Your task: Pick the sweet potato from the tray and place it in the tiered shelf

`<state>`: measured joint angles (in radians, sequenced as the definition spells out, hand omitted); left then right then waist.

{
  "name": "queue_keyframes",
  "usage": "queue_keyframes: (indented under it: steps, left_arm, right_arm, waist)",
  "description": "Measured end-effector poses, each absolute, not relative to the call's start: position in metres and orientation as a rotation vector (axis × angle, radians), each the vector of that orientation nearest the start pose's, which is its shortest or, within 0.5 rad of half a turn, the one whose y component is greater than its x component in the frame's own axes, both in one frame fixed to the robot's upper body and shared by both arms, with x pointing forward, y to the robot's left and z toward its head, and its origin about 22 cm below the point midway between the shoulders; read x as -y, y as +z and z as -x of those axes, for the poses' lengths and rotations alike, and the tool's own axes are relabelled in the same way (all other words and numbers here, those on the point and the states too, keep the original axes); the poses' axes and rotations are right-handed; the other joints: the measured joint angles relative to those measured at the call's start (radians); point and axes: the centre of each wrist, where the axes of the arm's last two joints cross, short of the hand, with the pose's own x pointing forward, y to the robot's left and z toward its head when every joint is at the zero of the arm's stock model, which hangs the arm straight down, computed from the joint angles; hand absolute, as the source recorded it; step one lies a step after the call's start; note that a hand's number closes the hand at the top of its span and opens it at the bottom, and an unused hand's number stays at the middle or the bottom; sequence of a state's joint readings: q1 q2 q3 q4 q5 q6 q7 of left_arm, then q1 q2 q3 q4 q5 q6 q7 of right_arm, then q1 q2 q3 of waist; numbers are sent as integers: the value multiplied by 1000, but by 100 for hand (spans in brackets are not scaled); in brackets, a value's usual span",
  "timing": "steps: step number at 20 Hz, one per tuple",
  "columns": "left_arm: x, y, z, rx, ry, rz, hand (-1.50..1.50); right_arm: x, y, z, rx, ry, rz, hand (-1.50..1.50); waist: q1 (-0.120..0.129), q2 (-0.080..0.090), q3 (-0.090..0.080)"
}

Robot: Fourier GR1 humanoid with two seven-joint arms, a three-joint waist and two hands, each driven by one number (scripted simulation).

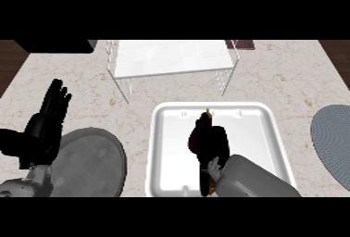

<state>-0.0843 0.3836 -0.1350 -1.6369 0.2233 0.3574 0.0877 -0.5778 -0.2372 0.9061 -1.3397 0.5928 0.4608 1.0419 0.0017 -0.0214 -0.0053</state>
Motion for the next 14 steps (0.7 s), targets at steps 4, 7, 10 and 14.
queue_keyframes:
  steps: [4,7,10,14]
  left_arm:
    - [-270,56,-258,1605,38,-246,0]
    - [-272,58,-258,1603,33,-245,0]
    - [-272,58,-256,1600,35,-243,0]
    - [-268,55,-258,1603,27,-235,0]
  right_arm:
    - [67,29,-269,633,1697,925,150]
    - [66,27,-267,651,1732,975,150]
    - [59,26,-267,674,1733,995,150]
    - [28,30,-260,806,1596,951,150]
  waist:
    - [4,-2,-1]
    - [5,-1,0]
    - [6,0,0]
    - [11,9,1]
